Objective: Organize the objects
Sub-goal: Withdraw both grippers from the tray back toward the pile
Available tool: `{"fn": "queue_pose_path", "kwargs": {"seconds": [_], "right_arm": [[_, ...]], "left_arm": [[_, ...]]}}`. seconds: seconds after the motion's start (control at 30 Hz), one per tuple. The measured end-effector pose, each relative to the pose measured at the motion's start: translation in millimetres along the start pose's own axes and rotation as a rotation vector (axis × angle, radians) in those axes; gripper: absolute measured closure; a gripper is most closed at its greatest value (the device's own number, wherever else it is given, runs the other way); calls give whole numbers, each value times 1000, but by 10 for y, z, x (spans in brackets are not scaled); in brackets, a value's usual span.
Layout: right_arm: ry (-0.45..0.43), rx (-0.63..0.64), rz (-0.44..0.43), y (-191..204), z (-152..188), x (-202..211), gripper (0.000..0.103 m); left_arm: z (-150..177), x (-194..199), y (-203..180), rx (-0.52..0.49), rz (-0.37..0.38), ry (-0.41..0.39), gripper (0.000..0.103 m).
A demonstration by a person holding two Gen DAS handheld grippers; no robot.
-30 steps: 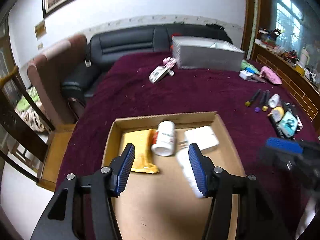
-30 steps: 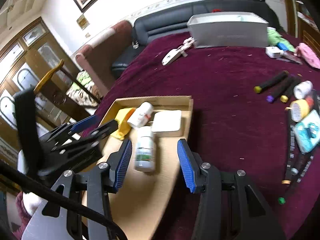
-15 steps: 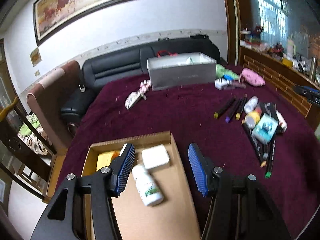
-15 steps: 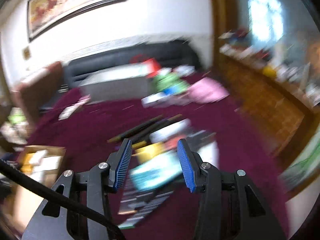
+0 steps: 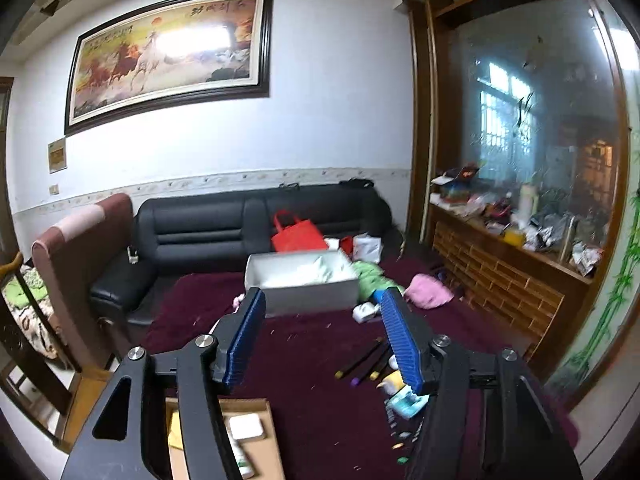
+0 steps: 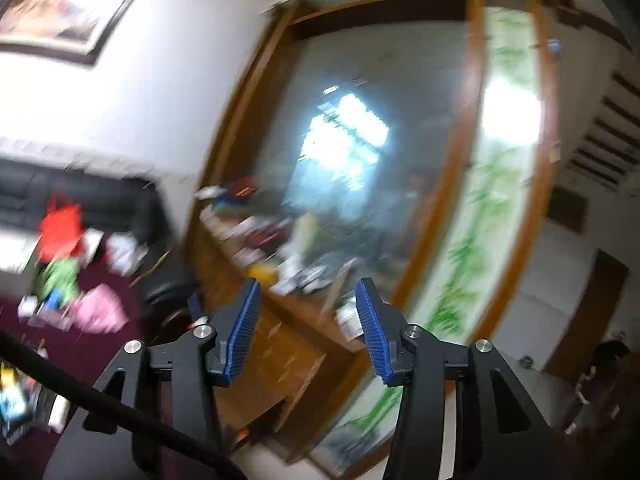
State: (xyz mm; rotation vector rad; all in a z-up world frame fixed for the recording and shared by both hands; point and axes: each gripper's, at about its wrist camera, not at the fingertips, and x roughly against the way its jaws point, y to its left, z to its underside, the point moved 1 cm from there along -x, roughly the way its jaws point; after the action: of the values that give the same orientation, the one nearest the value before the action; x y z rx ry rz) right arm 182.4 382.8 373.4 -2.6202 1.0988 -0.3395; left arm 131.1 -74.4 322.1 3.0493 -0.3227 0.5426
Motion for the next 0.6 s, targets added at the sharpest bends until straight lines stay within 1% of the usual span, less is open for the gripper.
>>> {"fn": "queue_pose_path", "kwargs": {"seconds": [0.03, 0.07, 0.13, 0.17, 0.2, 0.23, 0.3, 0.33, 0.37, 0.43, 0.47, 0.5, 0.57, 0.6], "right_arm": [[-20, -12, 48, -181, -201, 14, 51], [-42, -27, 114, -386, -452, 46, 43], [-79, -62, 175, -610, -765, 107, 28], [-94, -82, 182, -693, -887, 144, 17], [-110, -105, 164, -754, -977, 191, 17], [-115, -126, 133, -762, -1002, 213, 17], [-79, -175, -3, -646, -918, 154, 11], [-47, -203, -96, -523, -807, 89, 10], [-6, -227, -186, -364, -662, 49, 10], [102, -267, -378, 58, -243, -69, 10], [135, -284, -455, 226, -61, -79, 10], [180, -302, -558, 468, 183, -77, 10], [264, -325, -714, 983, 673, -32, 10], [302, -334, -777, 1232, 900, -13, 10]], "left_arm": [[-122, 17, -59, -28, -21, -11, 42], [-169, 21, -99, -49, -35, -20, 39], [-220, -55, -212, -103, -65, -39, 28], [-190, -133, -258, -116, -65, -26, 27], [-134, -222, -304, -125, -54, -2, 26], [-1, -398, -362, -129, -28, 49, 26], [257, -703, -416, -119, -2, 138, 27], [489, -951, -446, -109, 14, 210, 27], [678, -1132, -462, -101, 23, 260, 27], [1118, -1465, -497, -88, 21, 358, 27], [1333, -1617, -510, -86, 27, 402, 27], [1520, -1742, -530, -85, 27, 440, 27], [1813, -1883, -620, -85, 14, 497, 27], [1959, -1967, -637, -84, 14, 524, 27]]}}
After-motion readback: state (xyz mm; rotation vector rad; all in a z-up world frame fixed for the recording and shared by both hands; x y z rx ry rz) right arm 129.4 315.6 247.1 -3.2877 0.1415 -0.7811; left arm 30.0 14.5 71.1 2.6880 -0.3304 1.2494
